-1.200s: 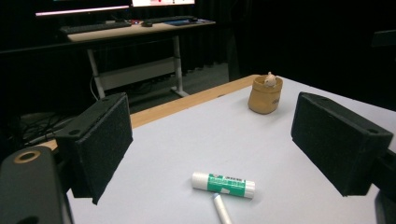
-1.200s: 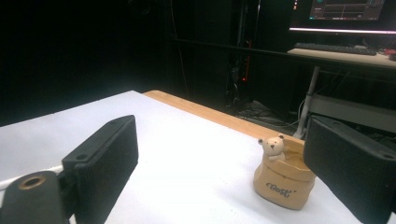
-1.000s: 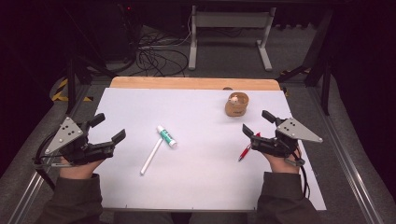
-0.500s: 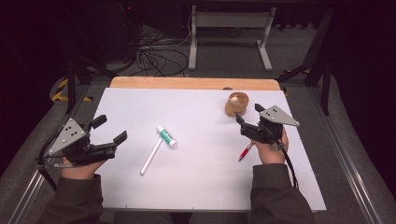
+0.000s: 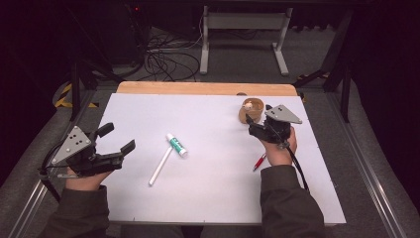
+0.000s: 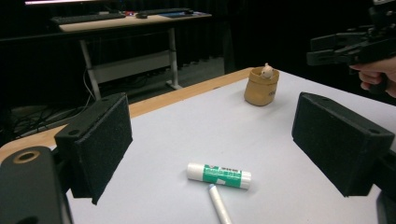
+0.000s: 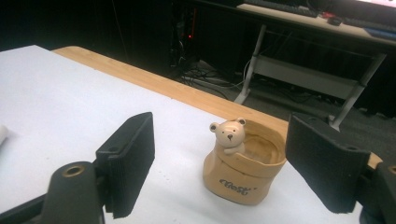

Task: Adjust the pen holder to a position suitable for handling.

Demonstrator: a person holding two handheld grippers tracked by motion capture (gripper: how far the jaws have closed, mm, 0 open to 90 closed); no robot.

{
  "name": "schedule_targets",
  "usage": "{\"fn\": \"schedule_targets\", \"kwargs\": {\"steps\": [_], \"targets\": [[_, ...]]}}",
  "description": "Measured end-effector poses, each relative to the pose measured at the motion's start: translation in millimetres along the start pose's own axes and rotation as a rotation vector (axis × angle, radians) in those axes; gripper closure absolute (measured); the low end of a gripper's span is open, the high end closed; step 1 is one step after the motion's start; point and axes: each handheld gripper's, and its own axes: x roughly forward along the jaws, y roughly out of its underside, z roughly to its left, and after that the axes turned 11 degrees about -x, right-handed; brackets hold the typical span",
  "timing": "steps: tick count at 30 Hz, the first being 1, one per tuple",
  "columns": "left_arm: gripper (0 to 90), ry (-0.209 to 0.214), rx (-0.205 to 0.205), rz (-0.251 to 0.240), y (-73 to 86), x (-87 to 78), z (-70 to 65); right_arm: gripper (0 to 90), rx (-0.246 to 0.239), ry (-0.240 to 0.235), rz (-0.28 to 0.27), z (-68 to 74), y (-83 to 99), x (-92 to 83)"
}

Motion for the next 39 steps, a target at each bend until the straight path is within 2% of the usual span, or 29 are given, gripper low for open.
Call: {"fn": "schedule_targets", "kwargs": {"steps": [8,17,20,28,39], "targets": [[12.8,0.001,-0.004,0.003,0.9,-0.4,1.2,24.4,-0.007,0.041,0.023,-5.0,-0.6,21.8],[12.6,0.005,-0.002,0.004,1.6,0.5,0.5,22.9,0.000,0.043,0.053,-9.8,3.4,42.5],[12.3,0.004,-0.002,0.004,1.8,0.2,0.6,21.4,0.019,0.037,0.052,-10.1,6.3,50.0],[12.1,0.004,-0.004,0.003,3.2,1.1,1.0,20.3,0.012,0.027,0.064,-9.5,9.7,63.3],[12.1,0.004,-0.008,0.002,4.2,1.4,2.1,20.0,-0.001,0.045,0.091,-10.3,17.4,83.3]]}}
